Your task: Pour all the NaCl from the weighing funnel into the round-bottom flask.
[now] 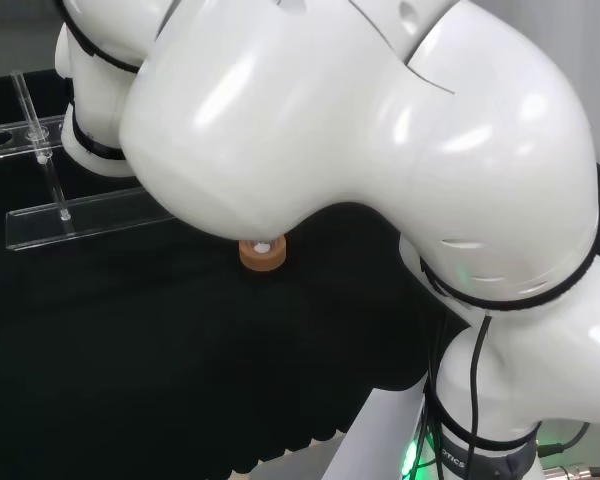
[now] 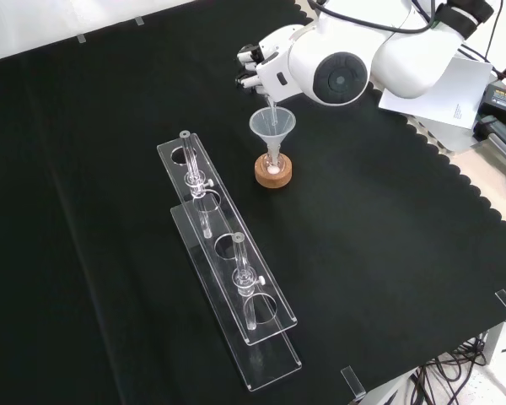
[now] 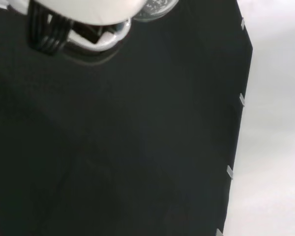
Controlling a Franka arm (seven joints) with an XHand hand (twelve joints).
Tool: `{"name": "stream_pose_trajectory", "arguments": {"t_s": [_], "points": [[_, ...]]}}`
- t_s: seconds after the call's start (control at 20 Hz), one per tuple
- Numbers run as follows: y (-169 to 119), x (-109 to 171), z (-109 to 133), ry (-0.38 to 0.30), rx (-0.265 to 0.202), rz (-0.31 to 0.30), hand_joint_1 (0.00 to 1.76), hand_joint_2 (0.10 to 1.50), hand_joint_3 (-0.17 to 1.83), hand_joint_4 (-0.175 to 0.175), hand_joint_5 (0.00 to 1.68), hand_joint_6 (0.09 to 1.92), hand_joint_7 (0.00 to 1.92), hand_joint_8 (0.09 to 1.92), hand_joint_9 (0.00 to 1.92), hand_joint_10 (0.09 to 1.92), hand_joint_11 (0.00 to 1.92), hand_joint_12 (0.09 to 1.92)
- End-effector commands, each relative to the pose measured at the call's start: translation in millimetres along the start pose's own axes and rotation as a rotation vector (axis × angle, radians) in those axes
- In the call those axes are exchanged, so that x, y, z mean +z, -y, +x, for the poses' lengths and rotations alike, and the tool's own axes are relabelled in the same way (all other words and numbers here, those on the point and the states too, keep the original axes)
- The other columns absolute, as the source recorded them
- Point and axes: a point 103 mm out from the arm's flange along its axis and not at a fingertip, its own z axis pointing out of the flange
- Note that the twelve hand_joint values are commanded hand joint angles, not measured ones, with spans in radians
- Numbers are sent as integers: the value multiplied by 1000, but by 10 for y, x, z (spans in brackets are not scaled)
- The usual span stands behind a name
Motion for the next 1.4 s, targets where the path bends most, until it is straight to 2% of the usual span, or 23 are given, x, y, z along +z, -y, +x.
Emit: {"name": "stream_pose_trajectory", "arguments": {"t_s": [0.05, 0.85, 1.0, 1.2, 1.4], "points": [[-9, -20, -6, 31, 5, 8, 1162, 635, 562, 175, 1577, 87, 776, 648, 1215, 109, 1087, 857], [-1, -70, 0, 56, 6, 7, 1162, 635, 562, 175, 1578, 87, 770, 651, 1210, 104, 1086, 855], [-5, -40, -12, 39, 8, 6, 1162, 635, 561, 175, 1578, 87, 769, 651, 1210, 104, 1086, 854], [-16, -15, -46, -28, 17, 12, 1162, 635, 561, 175, 1578, 87, 768, 652, 1210, 103, 1086, 854], [-14, 44, -91, -62, 21, 12, 1162, 635, 561, 175, 1578, 87, 766, 652, 1210, 102, 1086, 854]]}}
